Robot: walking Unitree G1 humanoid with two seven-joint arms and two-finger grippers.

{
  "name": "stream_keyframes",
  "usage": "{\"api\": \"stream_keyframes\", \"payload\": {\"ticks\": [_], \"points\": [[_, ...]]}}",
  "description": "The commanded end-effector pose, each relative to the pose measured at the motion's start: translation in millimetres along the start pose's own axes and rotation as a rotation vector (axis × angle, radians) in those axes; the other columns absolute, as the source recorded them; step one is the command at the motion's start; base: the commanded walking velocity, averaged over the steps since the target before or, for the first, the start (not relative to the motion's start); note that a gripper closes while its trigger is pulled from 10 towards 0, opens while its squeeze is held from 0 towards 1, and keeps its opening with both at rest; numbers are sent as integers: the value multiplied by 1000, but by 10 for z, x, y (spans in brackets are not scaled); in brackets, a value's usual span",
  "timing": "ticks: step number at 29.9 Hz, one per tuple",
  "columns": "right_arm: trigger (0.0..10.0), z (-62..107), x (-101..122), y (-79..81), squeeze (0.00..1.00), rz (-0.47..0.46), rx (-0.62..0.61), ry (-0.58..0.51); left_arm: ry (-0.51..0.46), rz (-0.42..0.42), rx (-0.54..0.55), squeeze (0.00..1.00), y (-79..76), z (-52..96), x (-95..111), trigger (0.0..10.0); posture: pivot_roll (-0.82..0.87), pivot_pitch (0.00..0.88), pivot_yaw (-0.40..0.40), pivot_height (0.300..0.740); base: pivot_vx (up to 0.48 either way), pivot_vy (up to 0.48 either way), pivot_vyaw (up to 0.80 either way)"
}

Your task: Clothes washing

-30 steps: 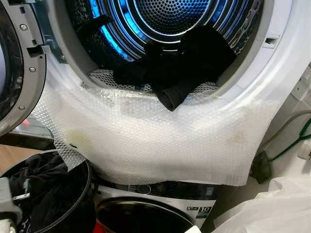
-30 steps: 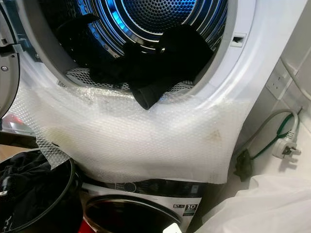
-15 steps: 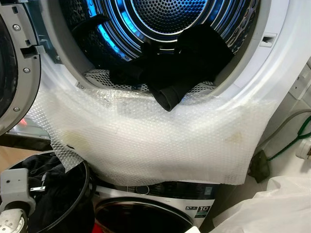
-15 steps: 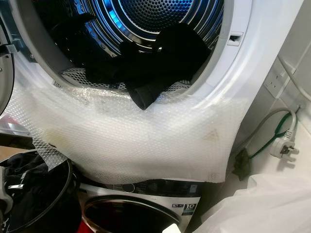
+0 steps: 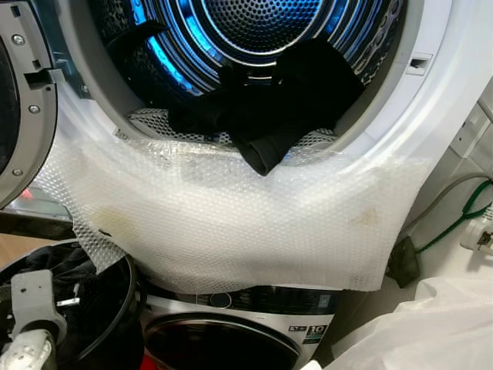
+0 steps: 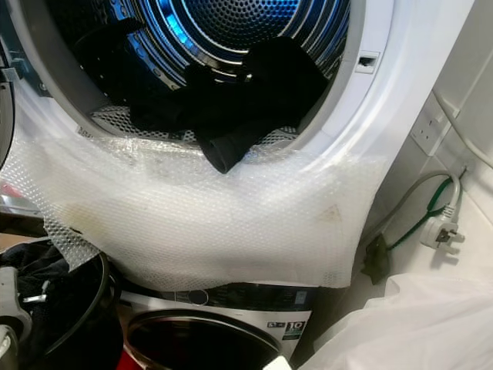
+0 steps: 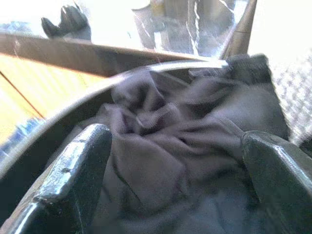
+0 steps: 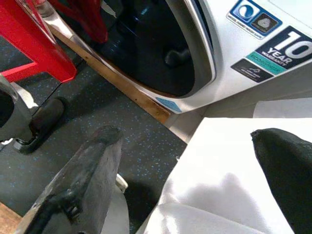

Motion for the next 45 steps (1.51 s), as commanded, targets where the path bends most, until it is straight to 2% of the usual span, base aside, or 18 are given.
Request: {"api": "stream_keyframes", "payload": {"ticks": [1,4,8,9,11,15,16,17,18,22,24,26,29,31,32,35,36,45], "points": [[10000,-7,38,-4,0,9,5,-9,32,-67,24,1000,101,-38,-7,10000,230,0,-72,740,0,0,0],[10000,-10,56,-9,0,9,5,-14,14,-185,20,1000,189,-84,89,10000,231,0,-77,740,0,0,0],[10000,-10,63,-15,0,9,3,-18,-33,-213,-13,1000,208,-135,225,10000,230,0,-83,740,0,0,0],[10000,-9,59,-13,0,11,4,-18,-35,-148,9,1000,250,-150,235,10000,225,0,-83,740,0,0,0],[10000,-5,41,-20,0,14,3,-16,-37,60,79,1000,340,-184,225,10000,219,0,-88,740,0,0,0],[10000,6,-10,-34,0,16,0,-8,-39,281,138,1000,338,-229,170,10000,209,0,-99,740,0,0,0],[10000,11,-29,-30,0,17,0,-5,-37,317,137,455,327,-263,151,10000,209,0,-99,740,0,0,0],[10000,11,-29,-30,0,17,0,-5,-37,317,137,455,327,-263,151,10000,209,0,-99,740,0,0,0],[10000,13,-38,-32,0,18,0,-4,-37,320,141,0,327,-279,149,10000,202,0,-104,740,0,0,0],[10000,27,-90,-49,0,21,-2,2,-35,367,188,0,436,-363,136,10000,180,0,-111,740,0,0,0],[10000,29,-98,-57,0,21,-3,2,-35,372,206,0,471,-375,136,10000,180,0,-111,740,0,0,0],[10000,39,-130,-92,0,20,-11,5,-23,432,266,0,571,-382,104,10000,145,0,-119,740,0,0,0],[10000,51,-167,-127,0,22,-19,7,-24,474,320,0,646,-392,104,10000,128,0,-124,740,0,0,0],[10000,57,-186,-136,0,22,-21,9,-31,479,329,0,654,-397,123,10000,122,0,-124,740,0,0,0],[10000,65,-214,-146,0,21,-24,13,-44,499,340,345,660,-411,150,10000,118,0,-124,740,0,0,0],[10000,67,-222,-148,0,20,-24,15,-48,510,344,345,662,-415,159,10000,118,0,-124,740,0,0,0],[10000,70,-232,-145,0,18,-25,16,-48,519,348,1000,662,-422,165,10000,115,0,-120,740,0,0,0],[10000,72,-237,-102,0,22,-12,14,13,632,396,1000,653,-468,149,10000,121,0,-117,740,0,0,0]]}}
Point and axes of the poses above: a point about 5 cm out from each wrist's last joint towards the gripper, its own z axis pointing back from the gripper into the wrist, its own x axis along the axis of the wrist's last joint, y = z × x, the point moved 6 cm from there along -z, pointing out of the wrist towards the gripper, and after that the axes turned 14 degrees about z, right-handed, at the moved point
